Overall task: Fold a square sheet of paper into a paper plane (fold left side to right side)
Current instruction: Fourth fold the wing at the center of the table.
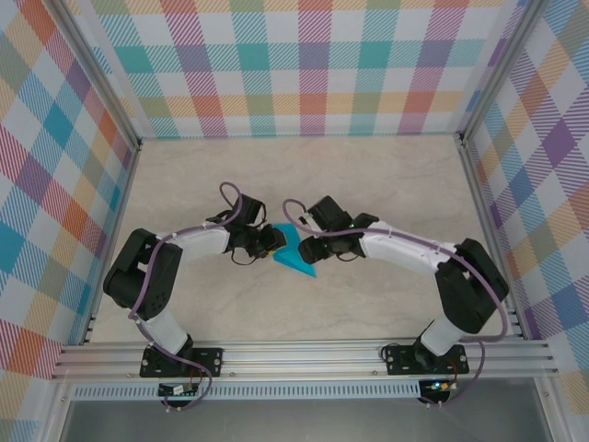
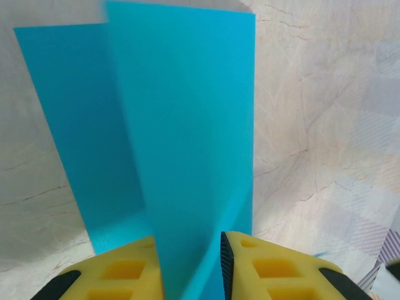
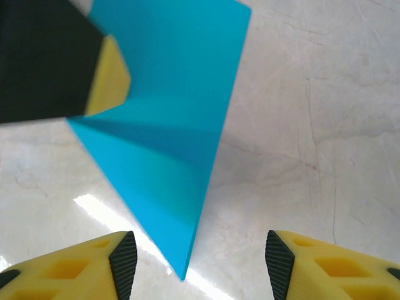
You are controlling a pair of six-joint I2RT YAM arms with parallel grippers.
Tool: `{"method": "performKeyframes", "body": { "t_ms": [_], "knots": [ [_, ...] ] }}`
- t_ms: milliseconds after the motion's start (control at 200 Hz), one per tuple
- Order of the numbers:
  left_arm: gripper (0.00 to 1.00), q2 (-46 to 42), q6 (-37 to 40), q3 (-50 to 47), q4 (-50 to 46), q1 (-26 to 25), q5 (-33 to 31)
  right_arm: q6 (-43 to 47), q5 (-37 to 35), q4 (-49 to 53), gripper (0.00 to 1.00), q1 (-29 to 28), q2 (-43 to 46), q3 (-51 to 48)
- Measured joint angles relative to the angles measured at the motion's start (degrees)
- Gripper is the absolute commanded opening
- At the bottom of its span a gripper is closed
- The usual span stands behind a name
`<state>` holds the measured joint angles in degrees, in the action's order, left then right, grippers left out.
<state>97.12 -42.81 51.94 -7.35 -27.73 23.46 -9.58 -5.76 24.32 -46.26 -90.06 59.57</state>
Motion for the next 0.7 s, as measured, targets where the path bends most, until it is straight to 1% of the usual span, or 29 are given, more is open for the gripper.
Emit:
{"method": "performKeyframes", "body": {
  "t_ms": [90, 180, 430, 700],
  "knots": [
    [0.27, 0.0, 0.0, 0.2, 0.0, 0.0, 0.0, -0.2, -2.6, -1.6, 0.61, -3.0, 3.0, -4.1],
    [0.27, 0.0, 0.0, 0.4, 0.0, 0.0, 0.0, -0.2, -3.5, -2.9, 0.61, -4.9, 3.5, -6.6],
    [0.27, 0.0, 0.0, 1.1, -0.1, 0.0, 0.0, 2.4, -8.7, -8.7, 0.61, -10.8, -3.0, -6.6],
    [0.27, 0.0, -0.1, 3.5, -0.2, 0.0, 0.0, 6.1, -12.6, -11.7, 0.59, -11.6, -6.7, -5.4]
  ]
}}
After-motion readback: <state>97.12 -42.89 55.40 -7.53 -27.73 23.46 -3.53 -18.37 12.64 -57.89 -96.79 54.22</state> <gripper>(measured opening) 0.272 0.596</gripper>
